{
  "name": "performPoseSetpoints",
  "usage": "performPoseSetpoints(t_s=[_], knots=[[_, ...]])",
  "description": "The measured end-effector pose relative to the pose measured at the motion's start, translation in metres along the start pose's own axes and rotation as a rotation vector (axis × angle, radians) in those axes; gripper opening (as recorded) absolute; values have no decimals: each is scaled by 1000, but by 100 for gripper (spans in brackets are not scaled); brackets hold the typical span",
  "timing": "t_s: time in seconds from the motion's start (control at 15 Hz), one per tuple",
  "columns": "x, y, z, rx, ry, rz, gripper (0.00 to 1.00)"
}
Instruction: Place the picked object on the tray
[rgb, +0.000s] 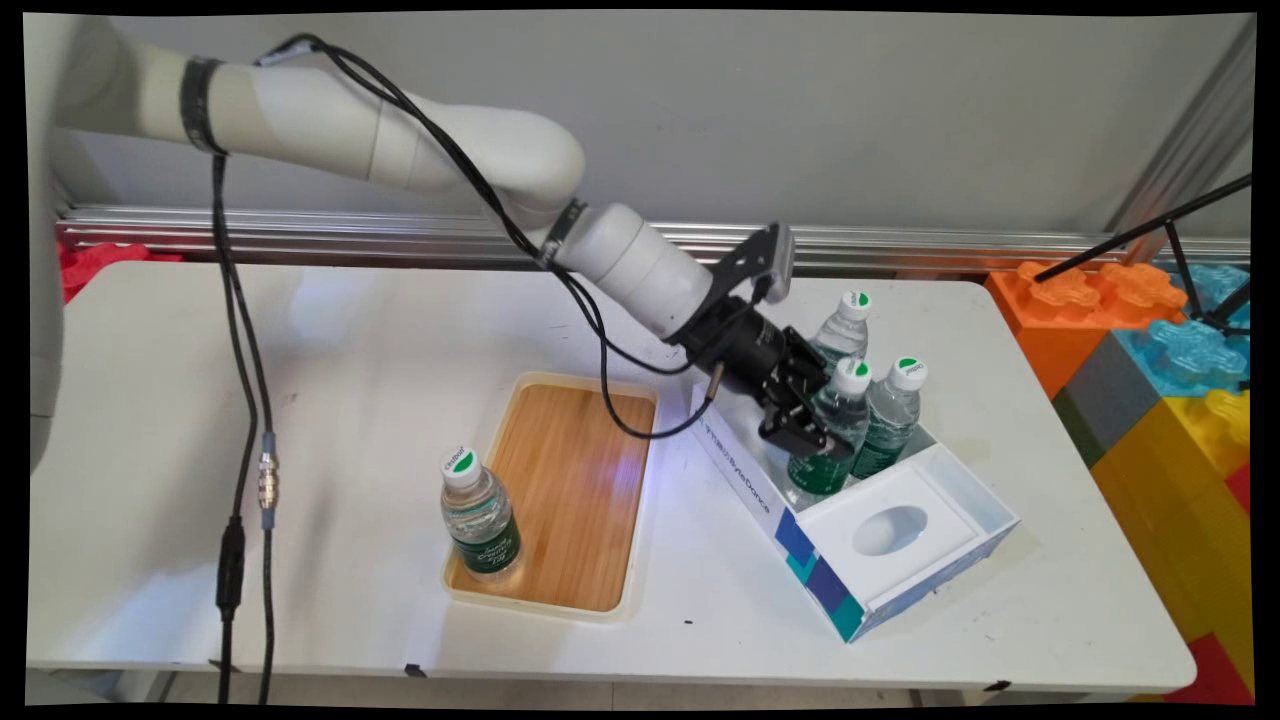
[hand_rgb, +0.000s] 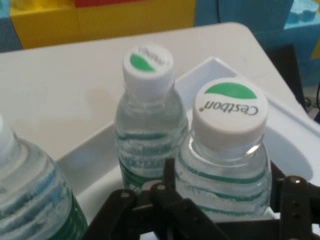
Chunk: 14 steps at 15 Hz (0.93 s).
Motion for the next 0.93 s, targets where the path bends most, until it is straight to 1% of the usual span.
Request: performPoseSetpoints(t_s=[0.2, 0.33, 0.53, 0.73, 0.93], knots=[[22, 7, -23, 19, 6, -15, 0], [42, 15, -44, 27, 5, -32, 0], [59, 27, -75, 17, 11, -40, 0], [62, 36, -111, -8, 25, -30, 0], [47, 43, -147, -35, 22, -1, 0]])
